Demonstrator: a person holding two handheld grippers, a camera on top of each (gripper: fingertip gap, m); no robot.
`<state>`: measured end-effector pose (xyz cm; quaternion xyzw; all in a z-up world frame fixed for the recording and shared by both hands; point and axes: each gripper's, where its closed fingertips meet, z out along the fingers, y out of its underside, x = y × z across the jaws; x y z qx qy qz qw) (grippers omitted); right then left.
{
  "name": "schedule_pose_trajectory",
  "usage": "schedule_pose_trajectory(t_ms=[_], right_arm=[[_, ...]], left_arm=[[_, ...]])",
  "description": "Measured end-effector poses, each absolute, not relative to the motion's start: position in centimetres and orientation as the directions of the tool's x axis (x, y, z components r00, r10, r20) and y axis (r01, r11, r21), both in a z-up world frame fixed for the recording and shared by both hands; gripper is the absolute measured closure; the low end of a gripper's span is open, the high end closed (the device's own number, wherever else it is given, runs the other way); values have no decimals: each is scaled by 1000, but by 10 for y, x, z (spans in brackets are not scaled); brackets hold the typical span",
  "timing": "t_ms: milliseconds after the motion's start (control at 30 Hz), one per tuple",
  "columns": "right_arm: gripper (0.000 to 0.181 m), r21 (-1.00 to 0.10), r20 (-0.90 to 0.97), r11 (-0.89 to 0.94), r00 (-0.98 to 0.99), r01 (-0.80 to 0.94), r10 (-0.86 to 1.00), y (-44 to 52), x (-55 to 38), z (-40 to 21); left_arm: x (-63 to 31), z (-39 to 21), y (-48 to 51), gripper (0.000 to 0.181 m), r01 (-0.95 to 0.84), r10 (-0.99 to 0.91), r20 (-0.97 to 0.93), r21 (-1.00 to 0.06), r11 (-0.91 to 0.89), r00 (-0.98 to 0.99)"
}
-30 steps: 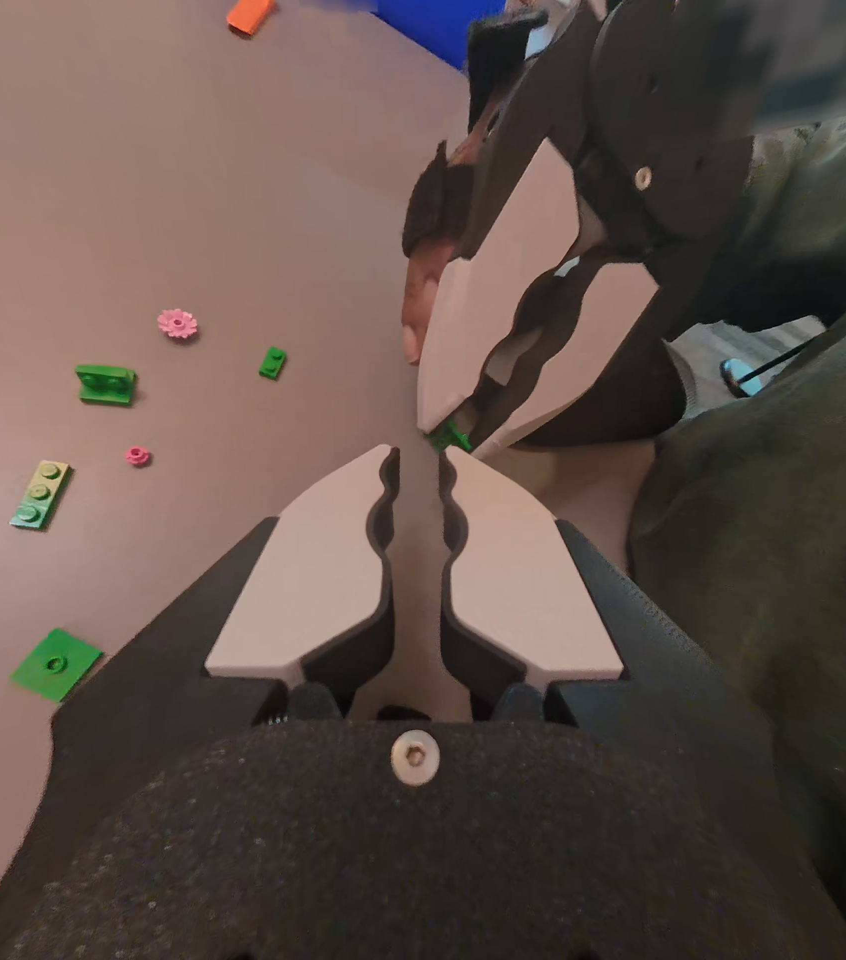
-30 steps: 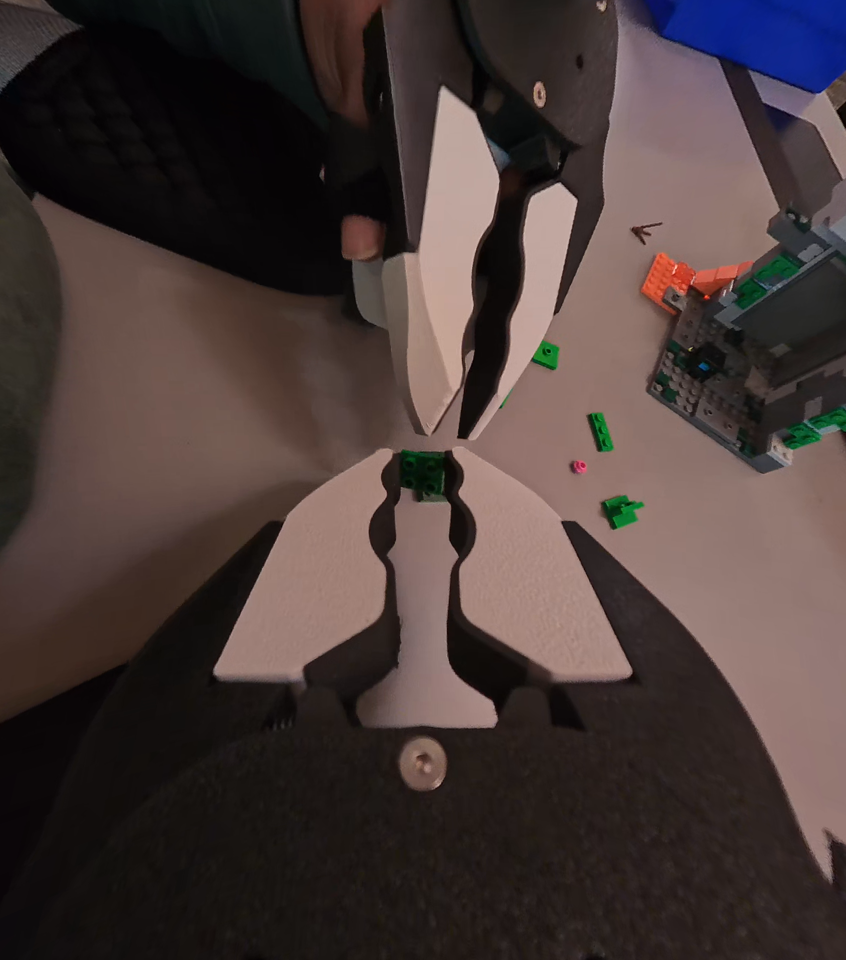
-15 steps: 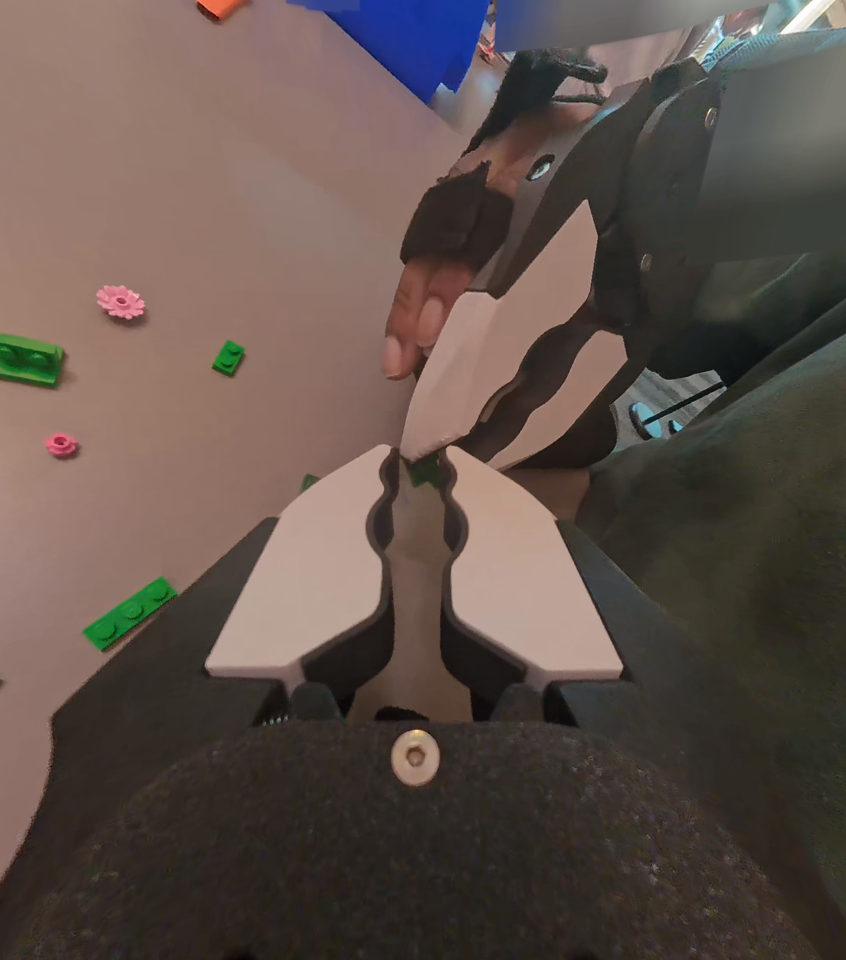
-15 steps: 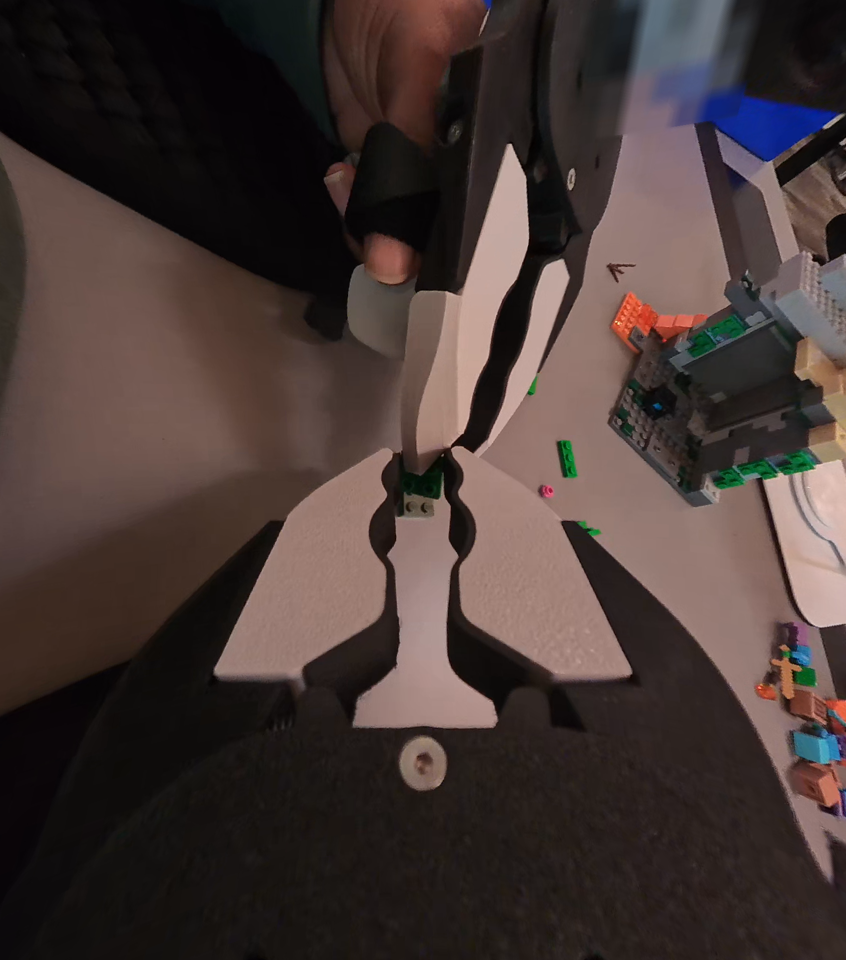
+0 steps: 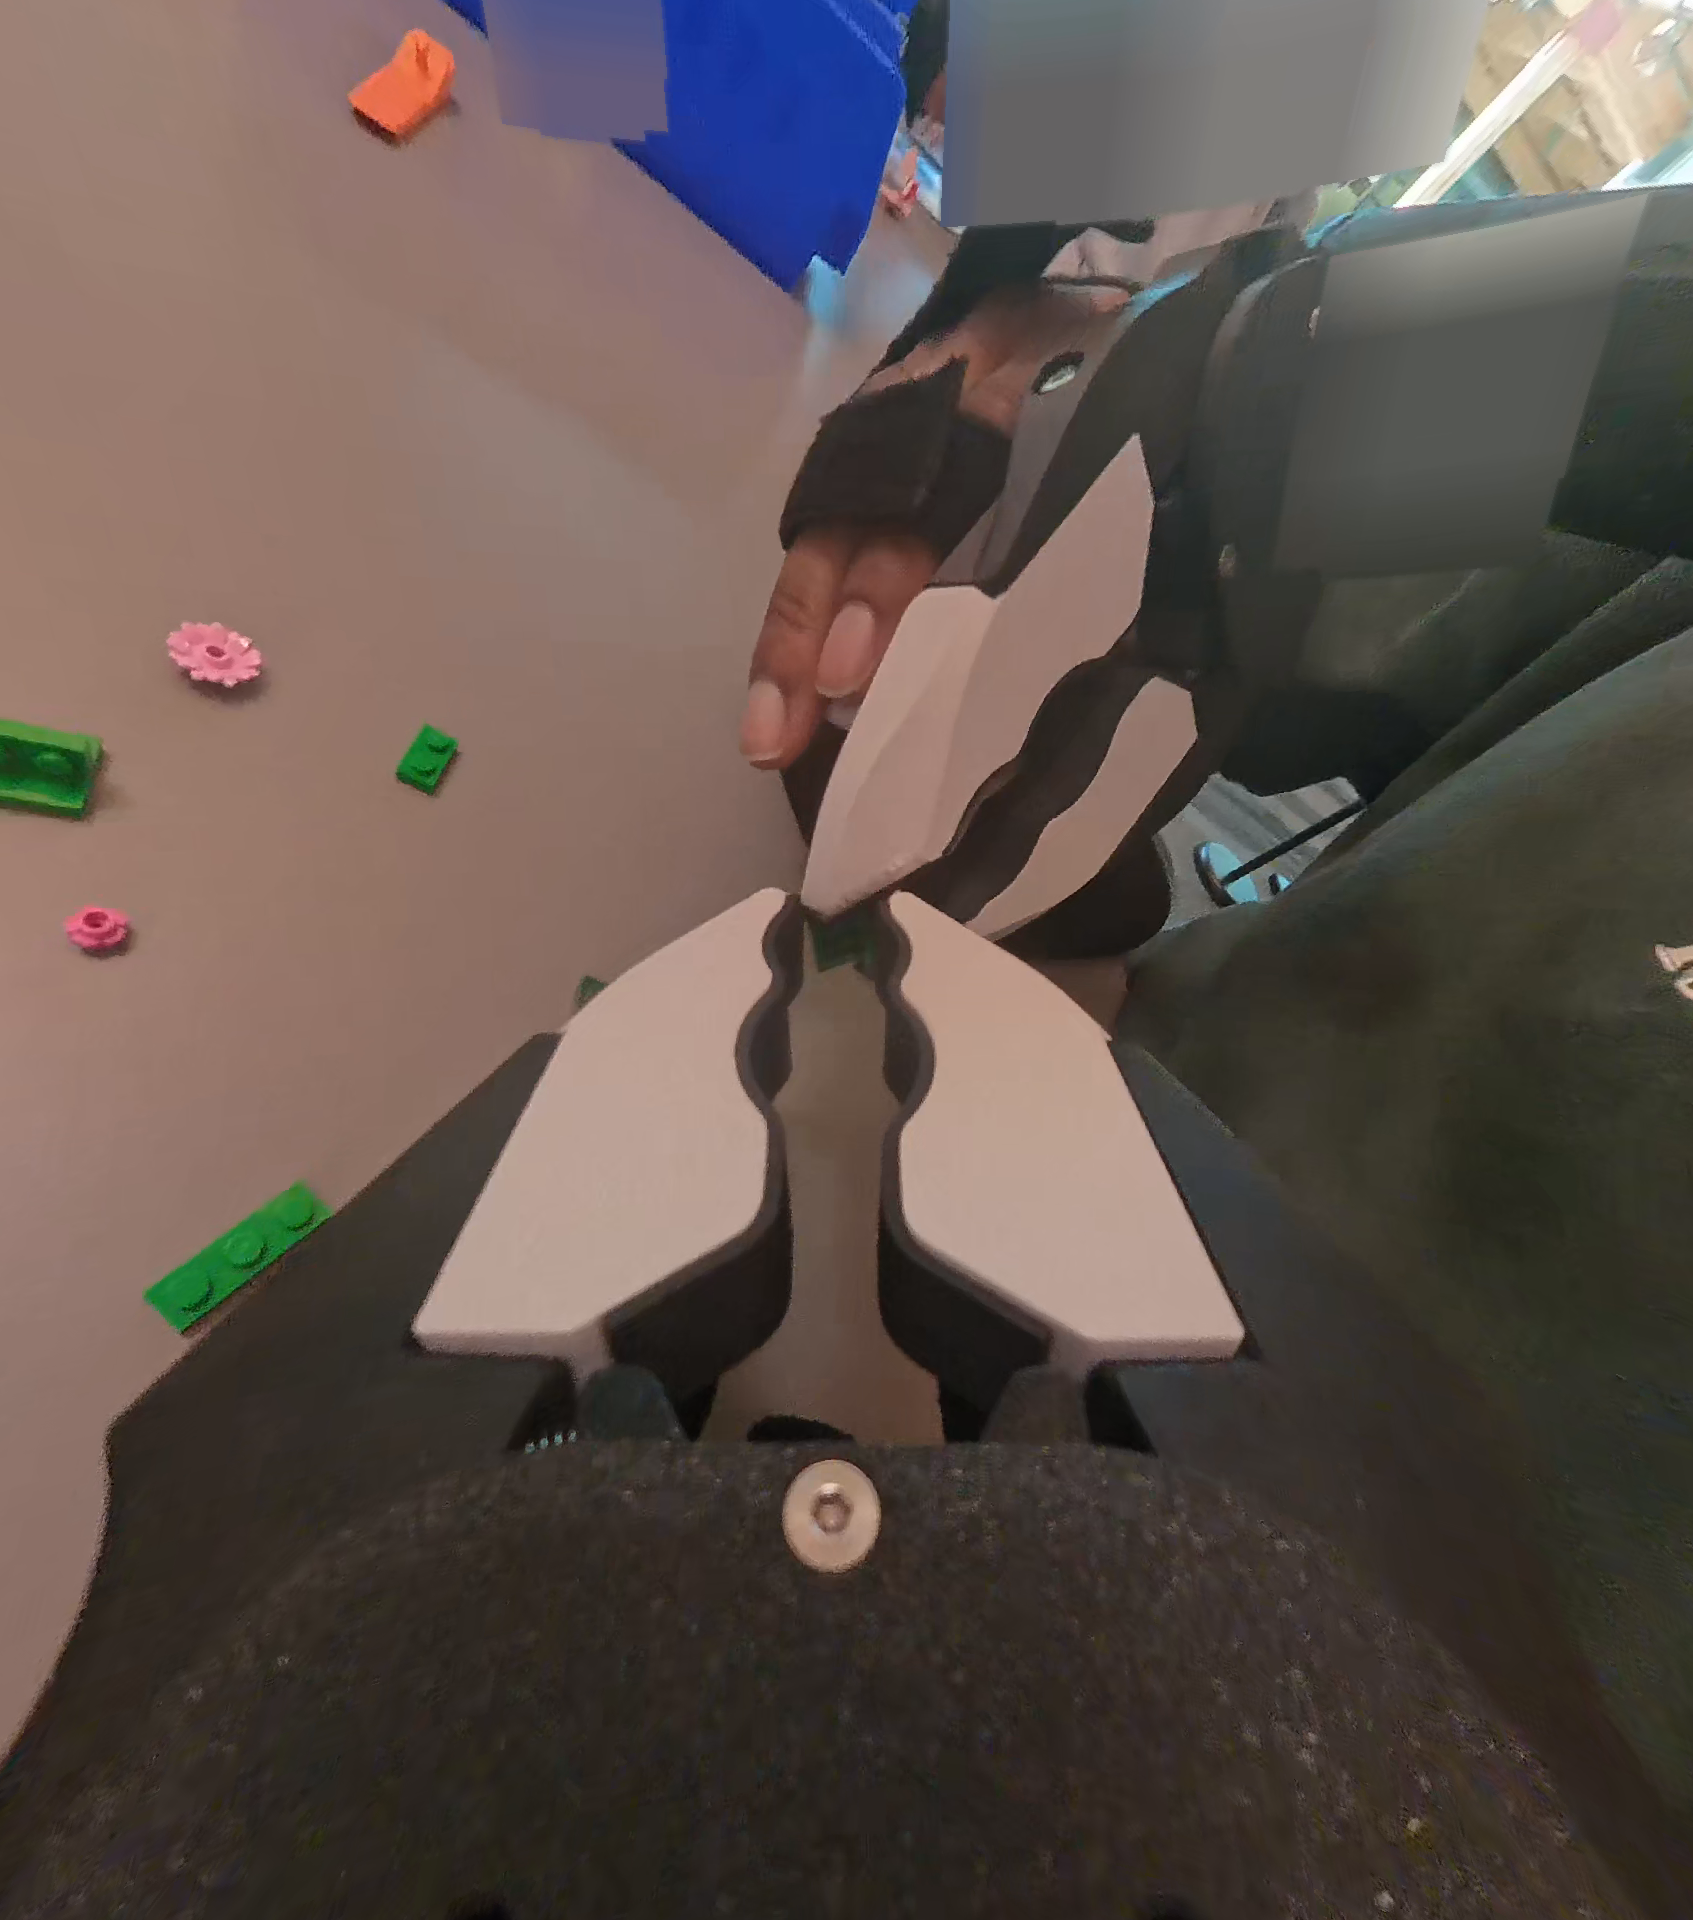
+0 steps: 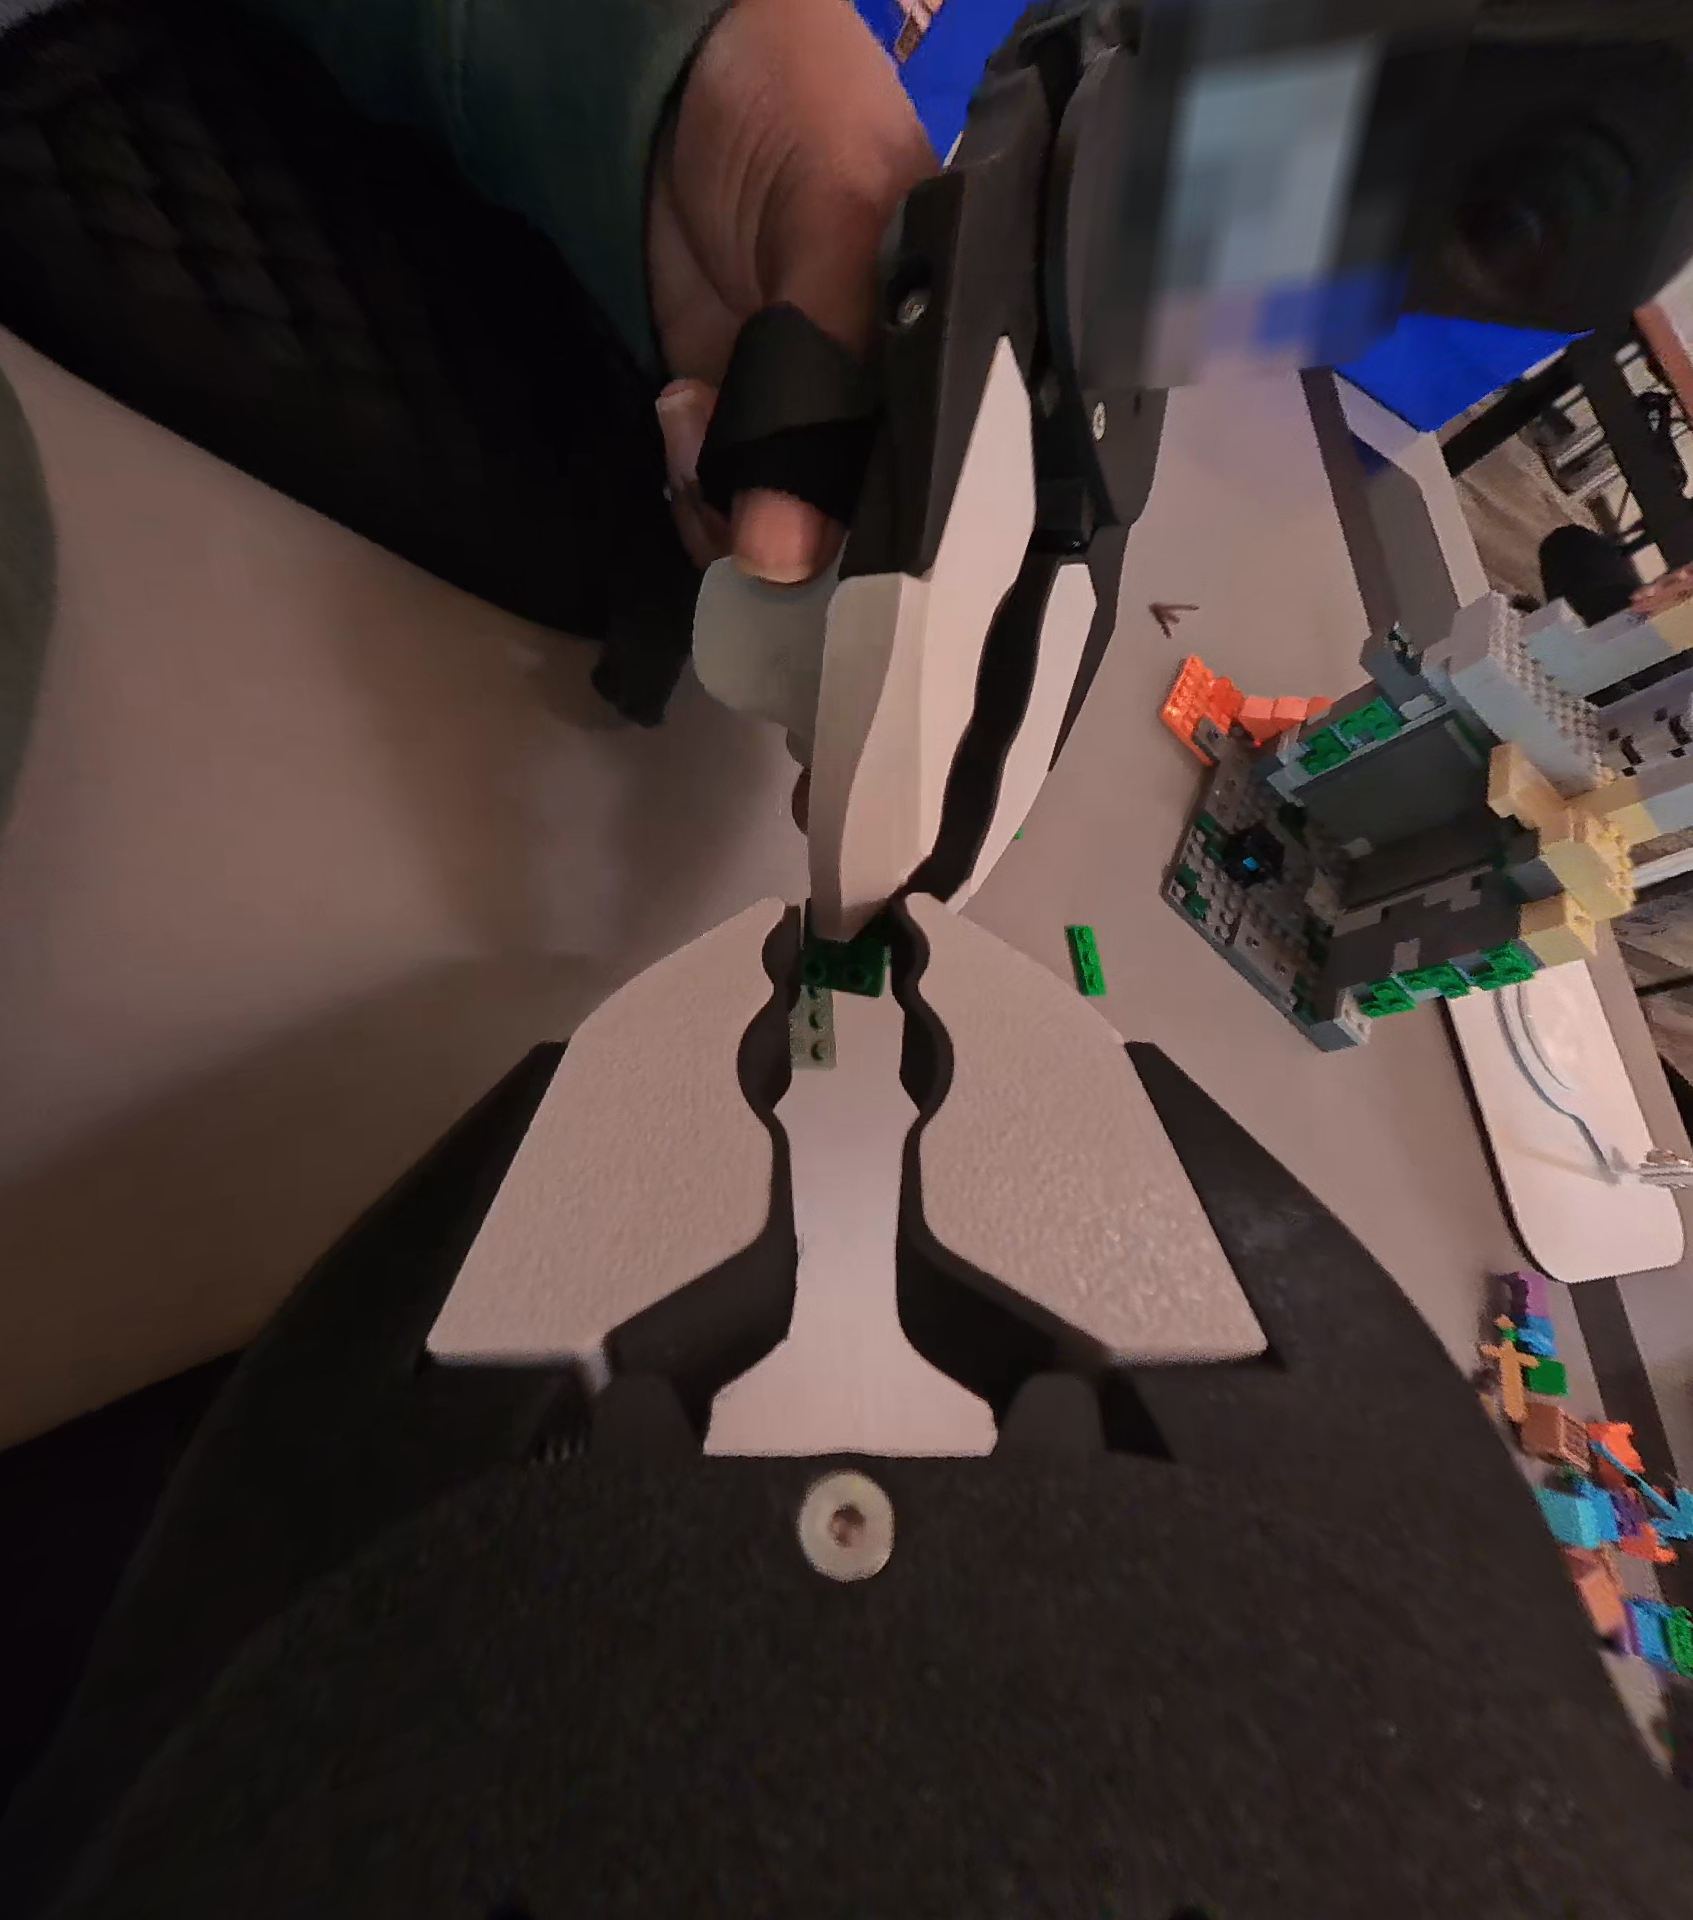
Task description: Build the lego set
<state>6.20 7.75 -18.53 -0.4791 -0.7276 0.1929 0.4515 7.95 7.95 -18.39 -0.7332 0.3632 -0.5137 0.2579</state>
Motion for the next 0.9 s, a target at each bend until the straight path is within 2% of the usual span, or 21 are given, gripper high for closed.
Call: schedule_pose_trajectory(t_ms=[167, 333, 467, 633, 900], right_arm=[[160, -814, 391, 404, -122, 417, 912, 74, 62, -170], [153, -860, 351, 378, -140, 342, 926, 71, 65, -161], [153, -855, 389, 412, -138, 316, 911, 69, 63, -156], [163, -851, 416, 436, -130, 291, 900, 68, 64, -150], [164, -839, 398, 421, -139, 344, 907, 69, 67, -155]], left_arm=[[78, -169, 78, 169, -220, -809, 569, -778, -588, 149], [76, -156, 74, 169, -174, -803, 592, -785, -594, 72], [75, -149, 69, 169, -150, -781, 625, -771, -619, 5], [76, -144, 67, 169, -128, -756, 652, -755, -643, -48], [78, -149, 67, 169, -147, -762, 647, -757, -637, -27]])
